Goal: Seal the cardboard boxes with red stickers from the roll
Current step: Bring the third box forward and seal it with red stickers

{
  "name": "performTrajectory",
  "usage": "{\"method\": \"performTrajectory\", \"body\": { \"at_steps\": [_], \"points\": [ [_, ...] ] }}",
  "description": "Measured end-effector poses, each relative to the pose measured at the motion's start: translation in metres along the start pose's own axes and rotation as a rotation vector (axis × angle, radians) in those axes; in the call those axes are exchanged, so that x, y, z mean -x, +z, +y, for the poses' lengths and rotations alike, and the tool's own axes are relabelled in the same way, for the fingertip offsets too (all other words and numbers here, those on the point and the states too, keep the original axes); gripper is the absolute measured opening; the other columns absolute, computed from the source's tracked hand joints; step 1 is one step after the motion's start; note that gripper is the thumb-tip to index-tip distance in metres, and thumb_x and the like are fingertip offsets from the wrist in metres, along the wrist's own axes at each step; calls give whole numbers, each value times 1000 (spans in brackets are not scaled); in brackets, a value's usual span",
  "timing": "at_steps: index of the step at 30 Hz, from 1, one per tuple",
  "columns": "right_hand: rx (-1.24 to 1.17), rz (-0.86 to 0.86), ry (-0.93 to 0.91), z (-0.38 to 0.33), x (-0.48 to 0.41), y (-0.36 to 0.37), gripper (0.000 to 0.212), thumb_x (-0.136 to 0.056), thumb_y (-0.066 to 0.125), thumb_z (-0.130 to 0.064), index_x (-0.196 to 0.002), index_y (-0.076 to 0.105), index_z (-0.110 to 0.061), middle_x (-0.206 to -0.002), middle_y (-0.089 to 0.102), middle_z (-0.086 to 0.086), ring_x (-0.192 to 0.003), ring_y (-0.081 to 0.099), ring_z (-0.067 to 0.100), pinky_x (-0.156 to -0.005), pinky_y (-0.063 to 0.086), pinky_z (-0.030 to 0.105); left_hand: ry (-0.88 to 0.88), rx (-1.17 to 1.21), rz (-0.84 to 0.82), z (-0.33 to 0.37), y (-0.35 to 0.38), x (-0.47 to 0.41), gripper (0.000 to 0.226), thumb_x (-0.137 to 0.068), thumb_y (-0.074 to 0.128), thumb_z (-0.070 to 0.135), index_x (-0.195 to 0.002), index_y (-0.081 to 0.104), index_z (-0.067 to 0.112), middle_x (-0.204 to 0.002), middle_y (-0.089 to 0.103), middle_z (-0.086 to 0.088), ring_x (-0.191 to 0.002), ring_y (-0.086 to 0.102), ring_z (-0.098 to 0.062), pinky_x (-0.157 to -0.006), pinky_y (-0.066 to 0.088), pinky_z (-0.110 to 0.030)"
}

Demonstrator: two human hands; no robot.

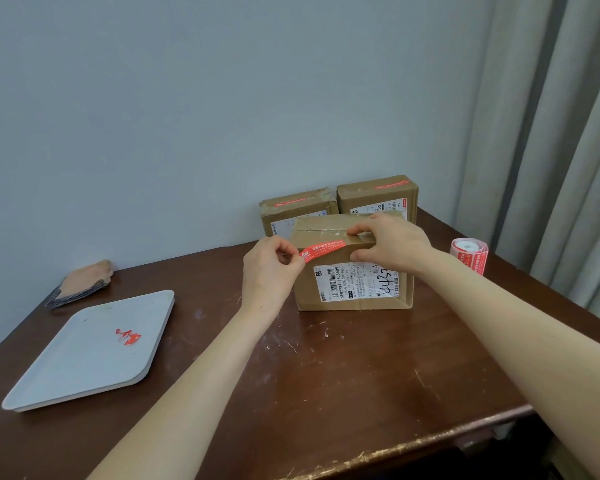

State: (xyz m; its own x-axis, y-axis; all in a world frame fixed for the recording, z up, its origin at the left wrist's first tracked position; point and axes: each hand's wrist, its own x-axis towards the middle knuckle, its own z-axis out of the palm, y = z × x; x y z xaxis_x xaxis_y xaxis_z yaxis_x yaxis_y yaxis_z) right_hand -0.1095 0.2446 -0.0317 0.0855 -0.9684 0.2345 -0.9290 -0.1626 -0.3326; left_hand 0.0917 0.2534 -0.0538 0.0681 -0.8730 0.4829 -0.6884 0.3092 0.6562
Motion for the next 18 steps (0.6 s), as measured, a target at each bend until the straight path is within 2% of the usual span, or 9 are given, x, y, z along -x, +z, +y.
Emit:
{"method": "performTrajectory", "body": {
  "at_steps": [3, 5, 7, 11, 18],
  "points": [
    [-1, -1, 4, 0, 0, 0, 50, -82, 67, -46, -129, 54, -36, -129, 51, -3, -114, 52, 18, -79, 43, 31, -65, 65, 9, 0, 0, -1, 7, -80, 65, 14, -75, 63, 18, -72, 61, 10, -68, 56, -5, -57, 42, -7],
    [-5, -1, 6, 0, 1, 0, 50, -83, 67, -45, -130, 54, -36, -130, 51, -4, -114, 52, 17, -79, 42, 31, -113, 136, 6, -1, 2, -1, 7, -80, 66, 15, -76, 62, 19, -74, 63, 8, -71, 61, -7, -64, 51, -16],
    [-4, 0, 5, 0, 1, -1, 50, -83, 67, -45, -130, 54, -35, -130, 52, -4, -114, 52, 18, -78, 42, 31, -174, 211, -6, 1, 3, 0, 9, -80, 69, 19, -83, 60, 19, -77, 66, 8, -70, 64, -8, -64, 56, -25],
    [-1, -1, 1, 1, 1, -1, 50, -83, 66, -46, -130, 53, -35, -130, 51, -4, -114, 52, 17, -77, 41, 30, -269, 327, 6, 3, 5, 2, 25, -79, 74, 28, -94, 56, 18, -80, 69, 7, -60, 65, -10, -53, 54, -20],
    [1, 8, -4, 1, 0, 1, 50, -83, 67, -45, -130, 53, -36, -130, 51, -4, -114, 52, 17, -77, 42, 30, -321, 362, -6, -1, 7, 2, 16, -78, 75, 32, -82, 70, 17, -73, 71, -1, -56, 62, -9, -54, 52, -20]
  ]
}}
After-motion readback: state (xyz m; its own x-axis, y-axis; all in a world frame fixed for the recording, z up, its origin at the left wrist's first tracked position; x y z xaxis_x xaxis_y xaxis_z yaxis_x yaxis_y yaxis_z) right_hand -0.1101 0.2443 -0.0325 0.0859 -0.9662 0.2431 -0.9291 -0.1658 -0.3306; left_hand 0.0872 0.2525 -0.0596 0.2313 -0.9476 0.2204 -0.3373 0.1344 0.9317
